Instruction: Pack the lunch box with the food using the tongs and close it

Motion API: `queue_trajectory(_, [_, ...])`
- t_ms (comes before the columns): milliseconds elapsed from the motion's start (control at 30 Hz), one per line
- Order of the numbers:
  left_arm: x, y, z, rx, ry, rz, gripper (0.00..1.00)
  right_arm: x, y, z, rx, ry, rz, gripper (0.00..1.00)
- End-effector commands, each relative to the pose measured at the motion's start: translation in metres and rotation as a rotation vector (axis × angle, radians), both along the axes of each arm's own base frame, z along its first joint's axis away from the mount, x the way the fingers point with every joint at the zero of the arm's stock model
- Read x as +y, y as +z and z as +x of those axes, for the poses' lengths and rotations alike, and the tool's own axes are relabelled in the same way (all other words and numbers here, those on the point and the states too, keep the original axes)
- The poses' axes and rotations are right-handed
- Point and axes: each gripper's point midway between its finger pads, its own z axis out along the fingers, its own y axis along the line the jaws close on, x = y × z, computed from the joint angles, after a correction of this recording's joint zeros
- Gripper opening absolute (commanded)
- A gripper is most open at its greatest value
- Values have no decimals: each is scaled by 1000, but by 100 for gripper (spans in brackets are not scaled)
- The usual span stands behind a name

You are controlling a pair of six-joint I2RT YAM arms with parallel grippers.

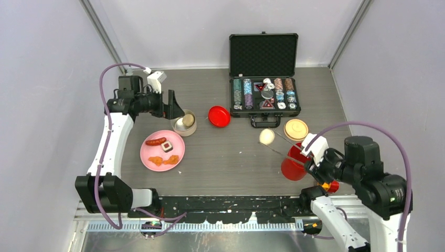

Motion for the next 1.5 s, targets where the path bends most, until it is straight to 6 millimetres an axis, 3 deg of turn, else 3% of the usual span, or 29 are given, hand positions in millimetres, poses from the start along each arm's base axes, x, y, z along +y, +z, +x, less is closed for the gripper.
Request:
queue_trajectory(0, [-12,14,-2,-35,-24,7,94,-18,-20,-18,-3,-70,-50,28])
queue_trajectory(67, [-14,16,-2,-41,-28,8,94,-30,-17,-25,-42,-143,-70,28])
queue_trajectory(267, [-17,22,-4,-52,-37,1,94,-39,-25,-48,-32,-278,-62,27])
queue_trajectory(700, [-25,37,-15,-81,-63,-31,94,-79,-39,-75,24,-599,-184,24])
queue_trajectory(833, [-26,44,-15,-90,-64,-31,94,-95,-28,-78,0,-676,-239,22])
queue_trajectory(1000, [-26,41,-14,-92,-66,-30,94,-96,-26,-77,-4,-672,-250,21])
queue_trajectory(1300, [-24,39,-14,-104,-62,-18,94,-88,-58,-81,47,-632,-229,21])
queue_trajectory(1467, [-25,38,-13,-103,-63,-22,94,-87,-65,-84,50,-640,-219,21])
